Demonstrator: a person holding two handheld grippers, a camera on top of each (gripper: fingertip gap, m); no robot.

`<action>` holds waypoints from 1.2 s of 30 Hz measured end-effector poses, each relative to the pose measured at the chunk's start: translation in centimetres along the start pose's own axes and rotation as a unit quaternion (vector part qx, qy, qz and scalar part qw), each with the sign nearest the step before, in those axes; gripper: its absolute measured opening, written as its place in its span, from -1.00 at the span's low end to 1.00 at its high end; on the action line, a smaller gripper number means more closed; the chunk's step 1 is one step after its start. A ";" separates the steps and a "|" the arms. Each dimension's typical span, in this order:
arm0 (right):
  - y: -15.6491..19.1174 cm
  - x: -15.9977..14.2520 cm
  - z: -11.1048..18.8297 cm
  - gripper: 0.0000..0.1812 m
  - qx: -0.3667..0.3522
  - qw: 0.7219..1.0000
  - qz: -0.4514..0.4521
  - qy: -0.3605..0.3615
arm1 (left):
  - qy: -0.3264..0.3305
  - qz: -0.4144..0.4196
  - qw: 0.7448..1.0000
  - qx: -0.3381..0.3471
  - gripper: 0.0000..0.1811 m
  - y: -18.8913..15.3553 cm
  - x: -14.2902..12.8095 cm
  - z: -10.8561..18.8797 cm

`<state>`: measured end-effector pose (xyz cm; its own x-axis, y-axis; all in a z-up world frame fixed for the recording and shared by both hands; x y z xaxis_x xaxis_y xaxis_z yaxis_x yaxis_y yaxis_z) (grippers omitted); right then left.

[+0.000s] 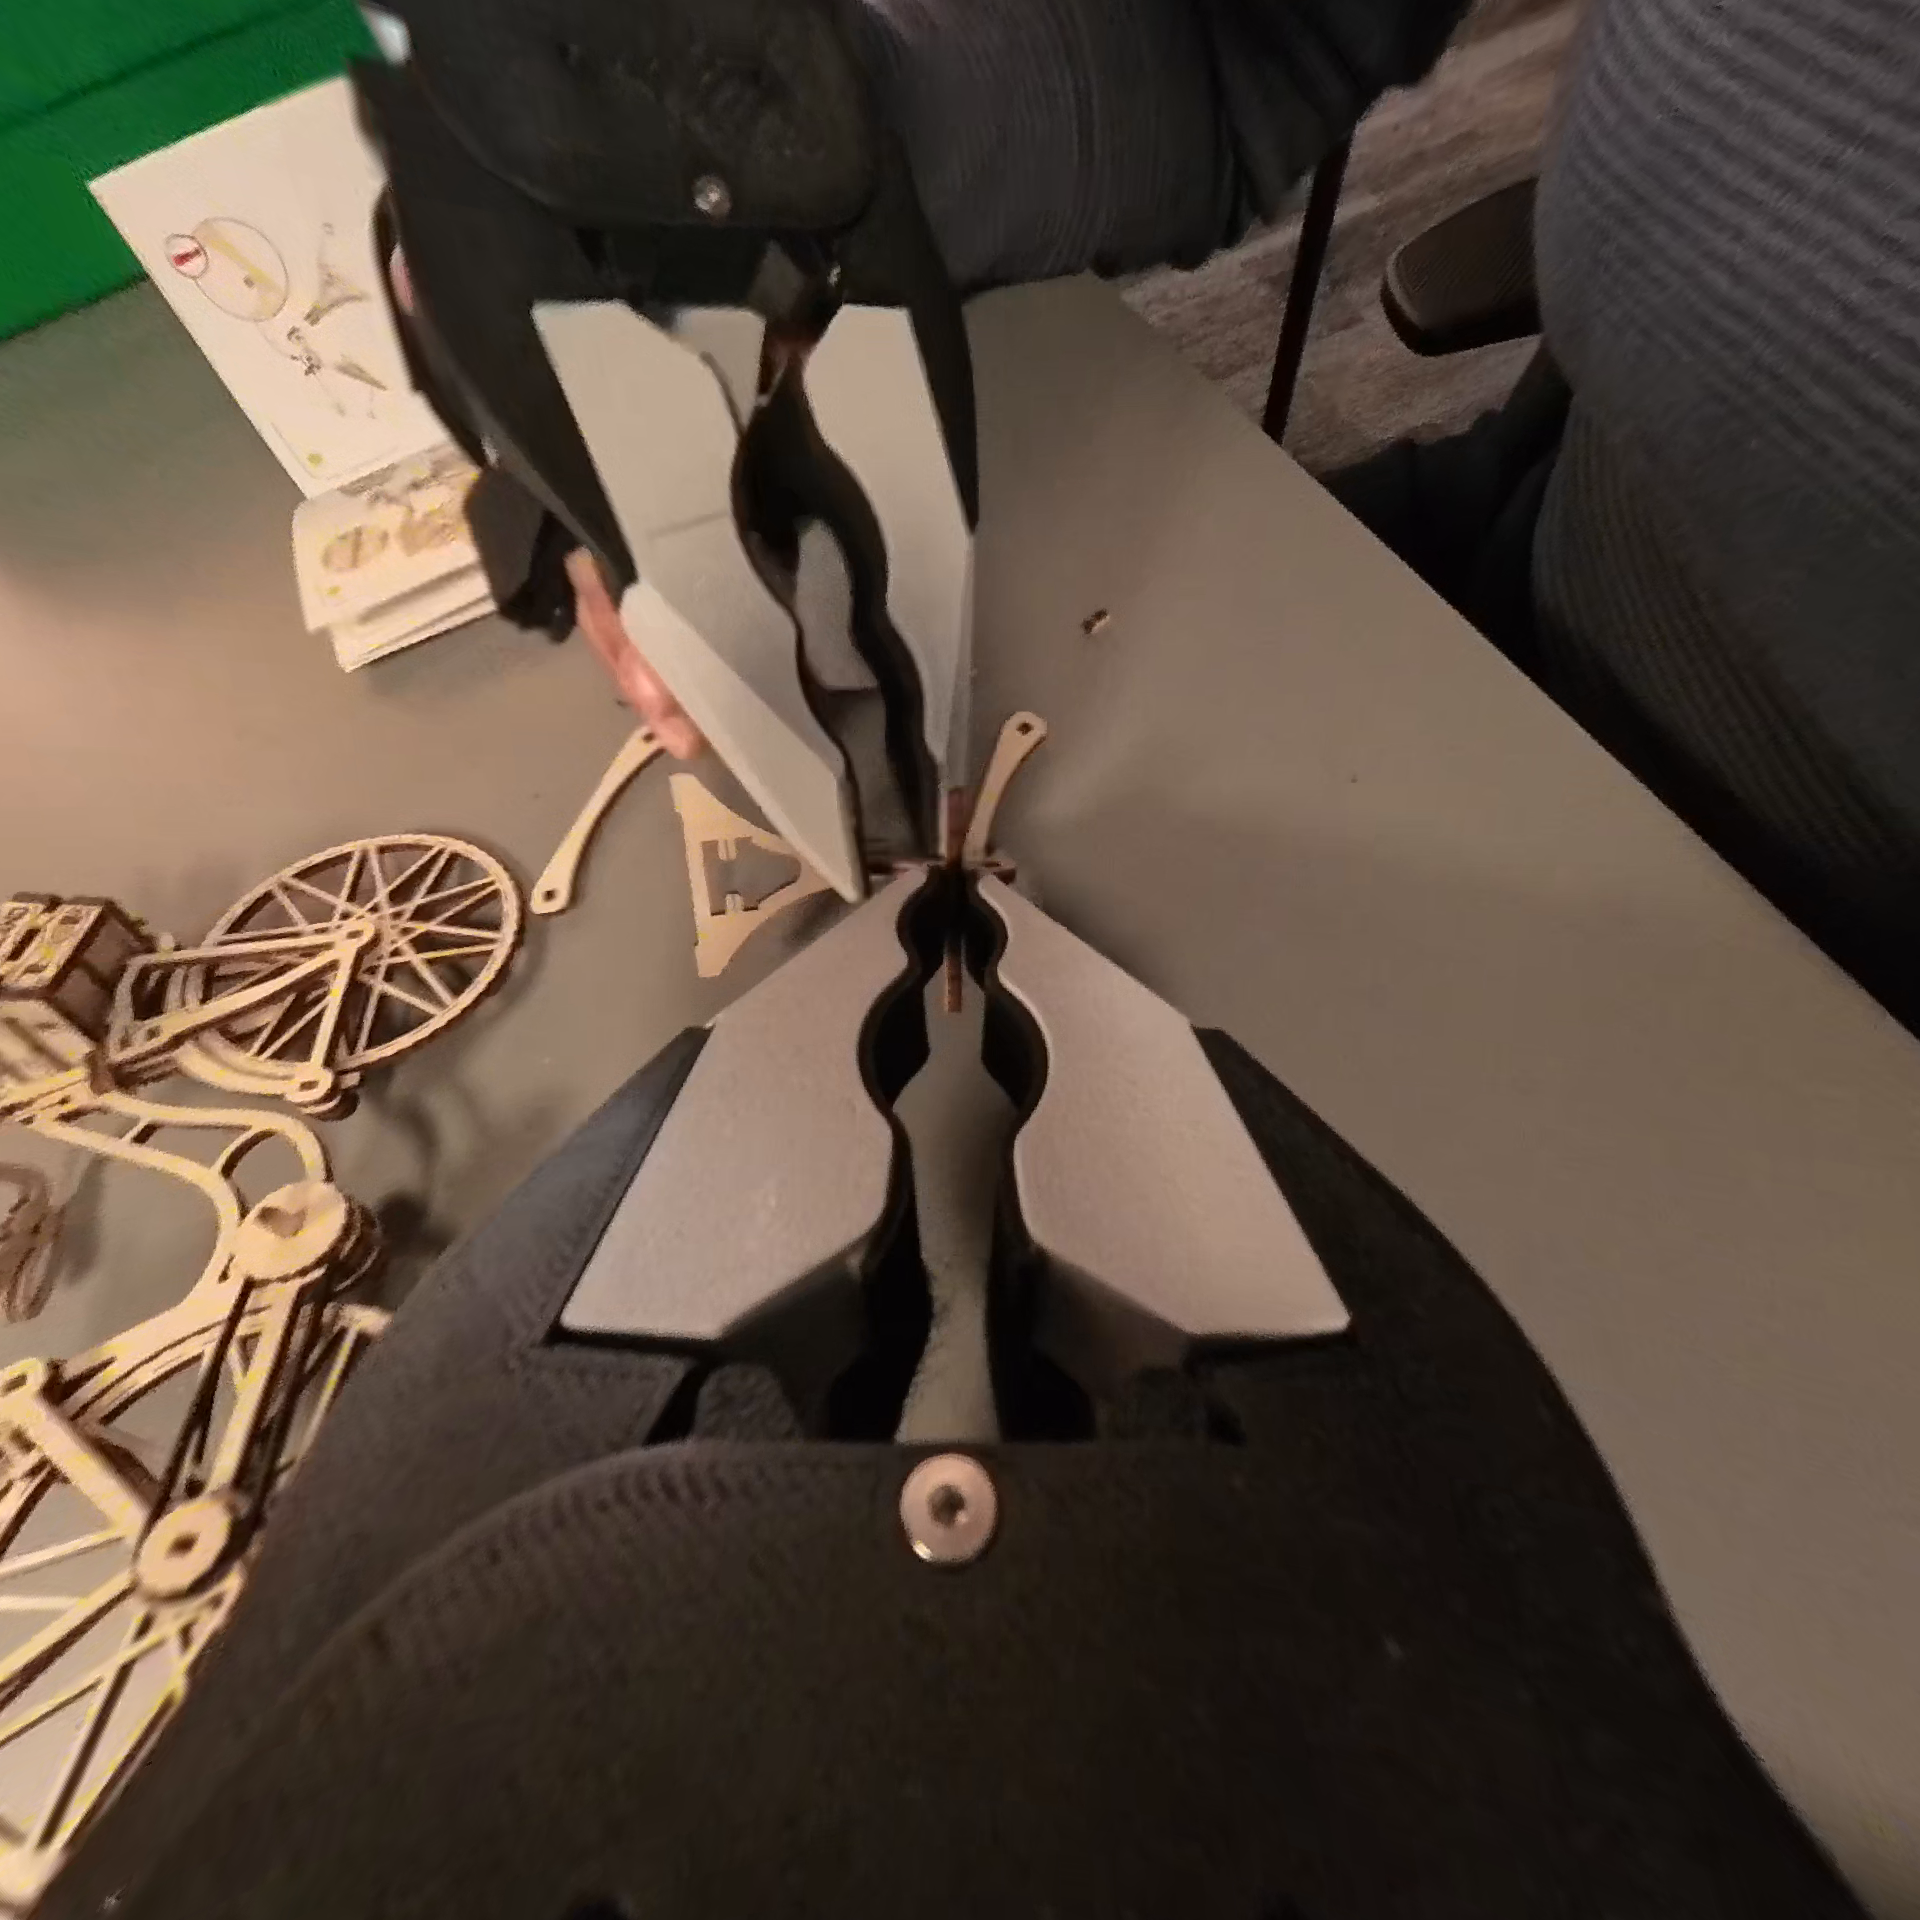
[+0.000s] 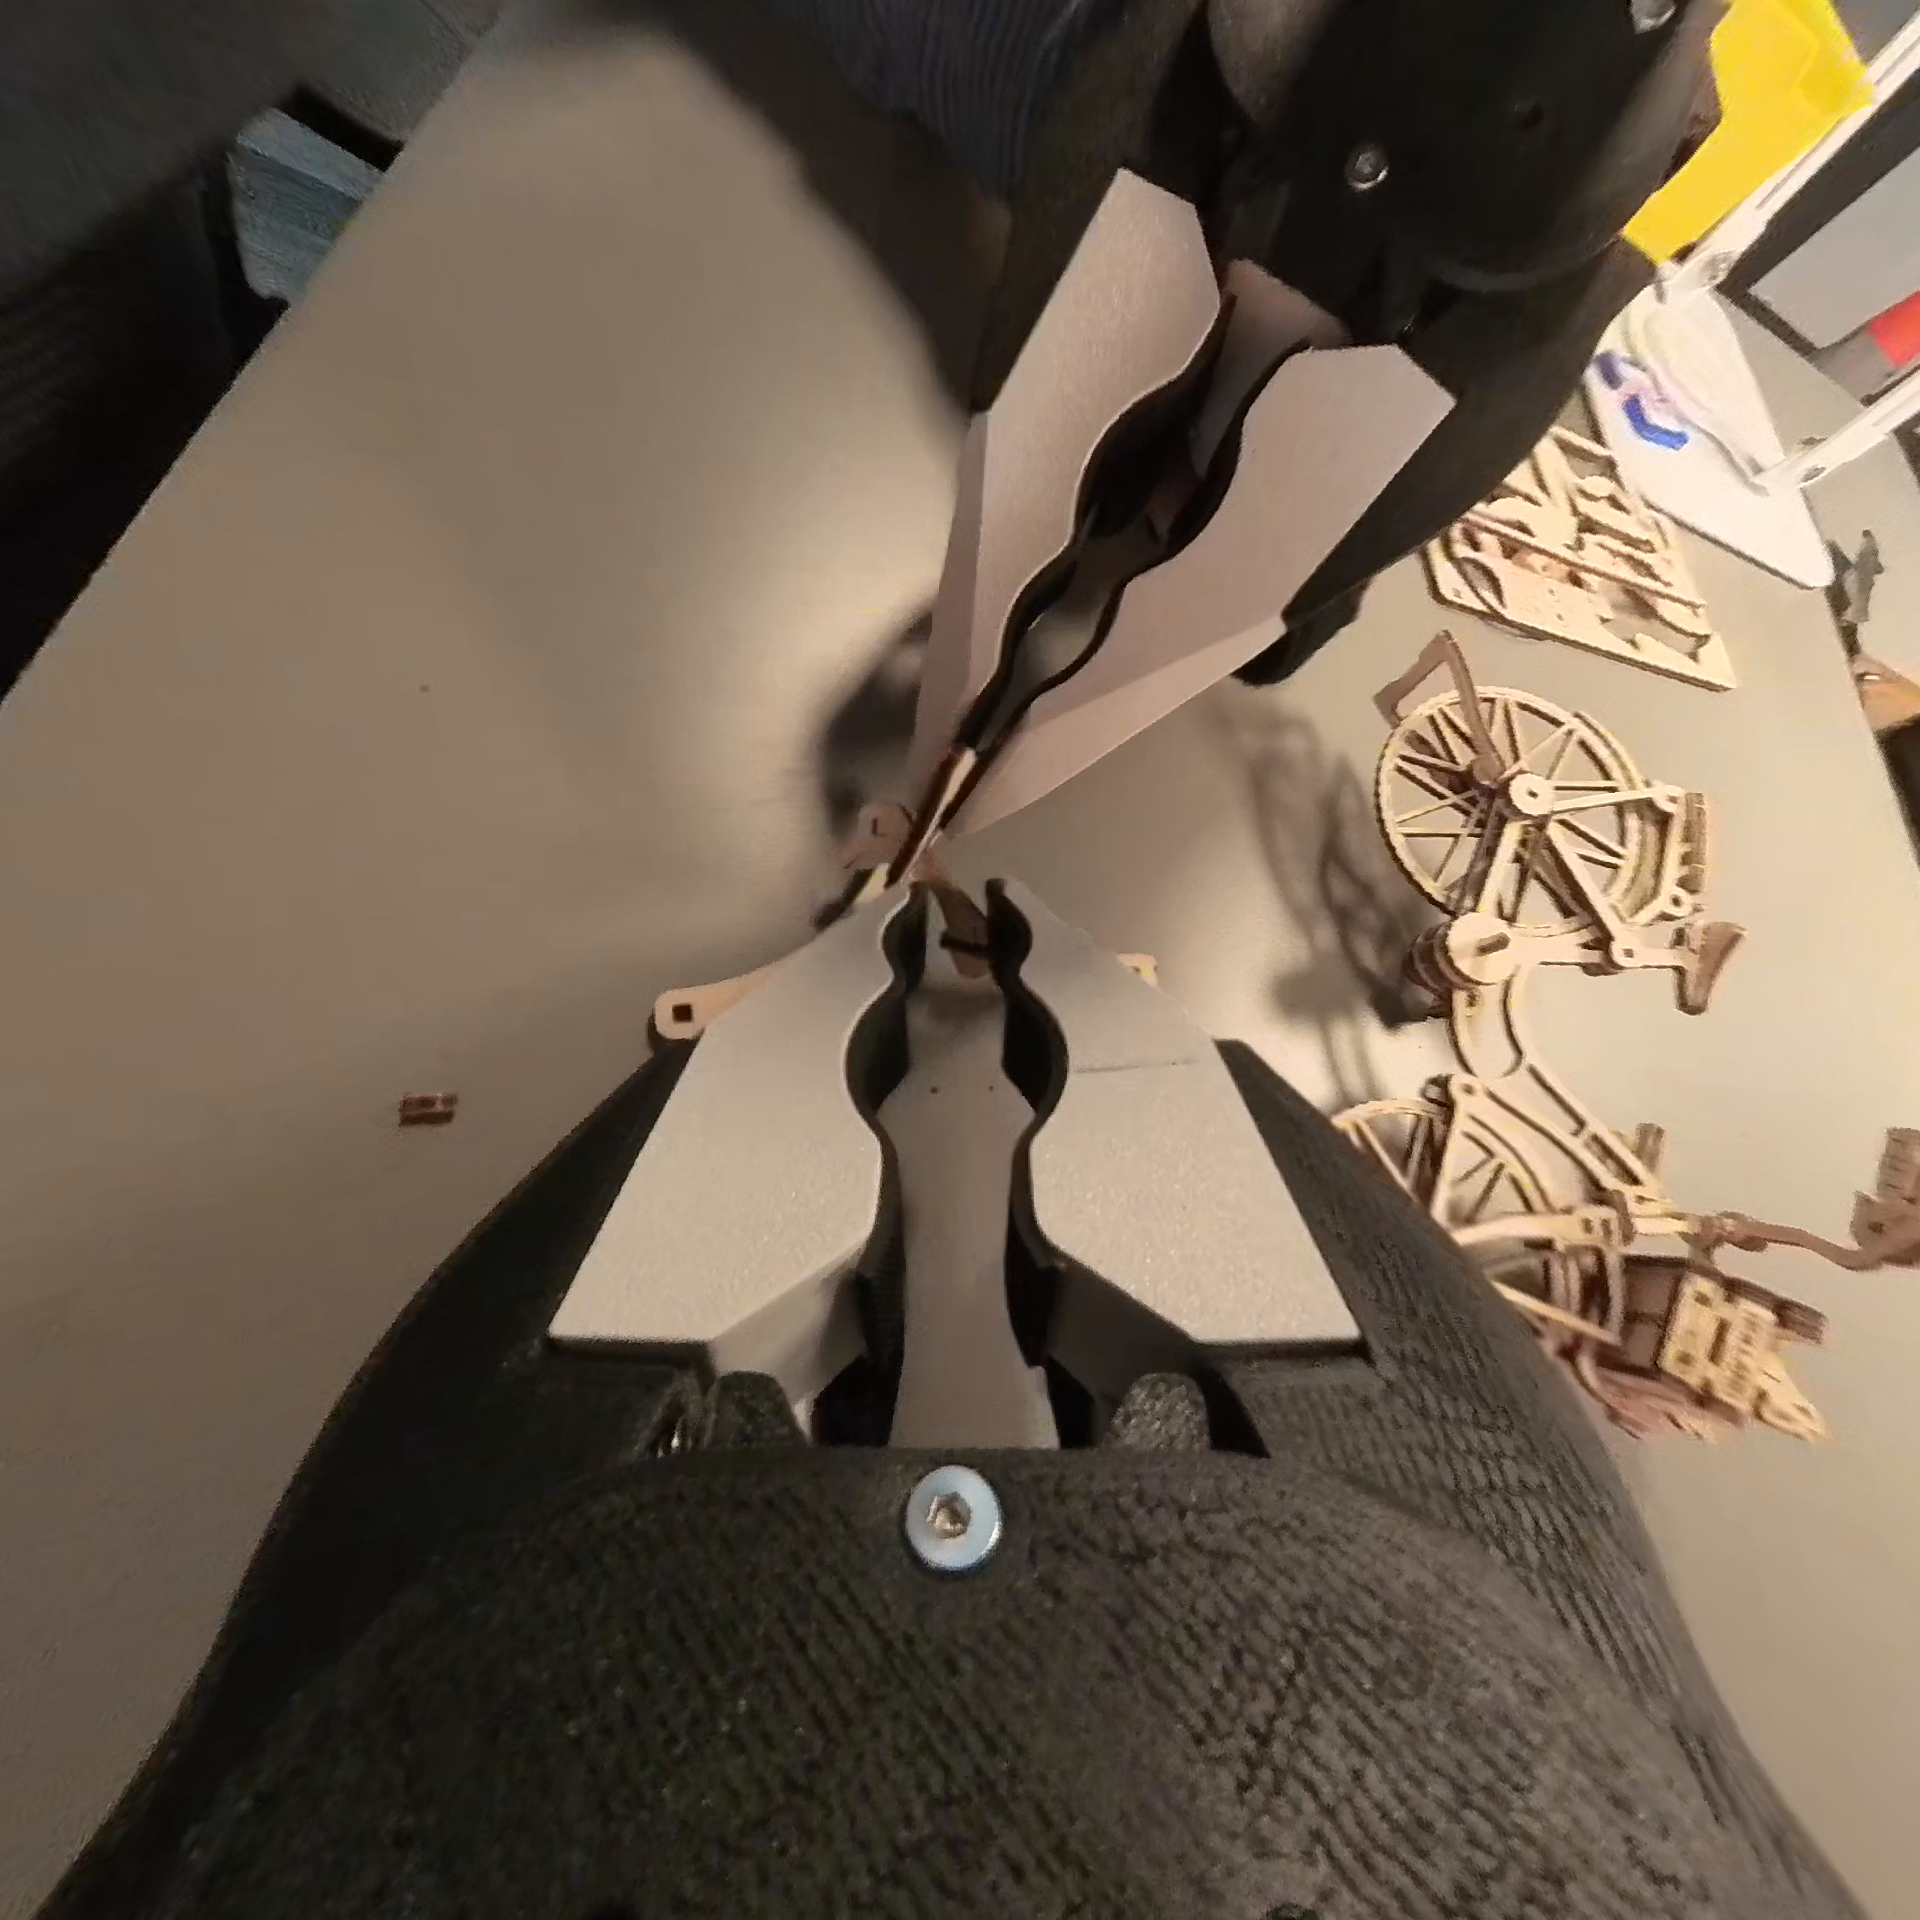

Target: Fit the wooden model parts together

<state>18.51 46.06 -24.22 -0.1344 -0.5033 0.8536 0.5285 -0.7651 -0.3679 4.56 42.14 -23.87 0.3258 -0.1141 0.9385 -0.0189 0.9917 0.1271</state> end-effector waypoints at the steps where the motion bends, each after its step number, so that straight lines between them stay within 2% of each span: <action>1: -0.1 0.2 0.4 -0.83 -0.002 1.000 0.002 -0.006 | -0.003 0.004 1.000 0.010 -0.98 0.3 0.0 0.2; 5: -0.5 1.2 1.8 -0.69 -0.009 0.999 -0.016 -0.046 | -0.016 0.051 0.998 0.029 -0.98 1.0 -0.2 0.6; 8: -1.0 1.1 2.4 -0.67 -0.027 0.998 -0.023 -0.046 | 0.013 0.095 0.995 0.037 -0.98 1.5 -0.7 0.3; 11: -1.4 0.7 2.6 -0.67 -0.043 0.997 -0.041 -0.042 | 0.042 0.100 0.993 0.051 -0.96 1.5 -1.1 0.2; 12: -1.5 0.5 2.6 -0.67 -0.048 0.997 -0.047 -0.042 | 0.065 0.098 0.992 0.055 -0.91 1.5 -1.4 0.1; 16: -2.3 0.5 3.0 -0.66 -0.088 0.993 -0.052 -0.052 | 0.079 0.091 0.991 0.053 -0.71 1.4 -1.3 0.1; 20: -3.5 1.4 4.2 -0.60 -0.171 0.980 -0.041 -0.091 | 0.064 0.061 0.991 0.097 -0.59 2.1 0.3 1.7; 22: -4.2 1.8 5.0 -0.53 -0.219 0.968 -0.046 -0.110 | 0.036 0.040 0.985 0.162 -0.49 2.8 2.3 3.0; 24: -5.0 2.1 5.8 -0.38 -0.275 0.952 -0.063 -0.123 | 0.012 0.029 0.964 0.264 -0.41 3.5 4.3 4.2; 26: -5.4 3.5 6.5 -0.21 -0.327 0.928 -0.096 -0.152 | 0.003 0.045 0.924 0.380 -0.24 4.0 5.9 5.0; 29: -4.2 8.9 7.0 -0.01 -0.395 0.882 -0.117 -0.229 | 0.058 0.108 0.857 0.500 0.35 3.6 6.6 4.8; 31: -2.8 12.4 6.0 0.07 -0.414 0.863 -0.131 -0.260 | 0.118 0.108 0.818 0.552 0.57 2.8 6.4 3.7; 33: -1.4 15.0 4.0 0.18 -0.424 0.861 -0.137 -0.246 | 0.154 0.090 0.795 0.579 0.58 1.8 6.7 2.4; 36: 0.4 17.1 1.7 0.34 -0.440 0.865 -0.129 -0.201 | 0.197 0.100 0.776 0.591 0.60 0.7 6.9 1.3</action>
<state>17.81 37.83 -9.14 0.2435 -0.2254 0.9433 -0.3434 -0.9297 -0.1334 5.60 41.92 -16.89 0.4636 0.2933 0.8361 -0.8842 0.2146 0.4149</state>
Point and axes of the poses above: each gripper's, where its closed fingertips meet, z back along the fingers, x out of its top, y = z × x across the jaws, the point moved 9 cm from there along z, back along the fingers, and after that the axes turned 14 degrees about -y, right-handed, at the moved point
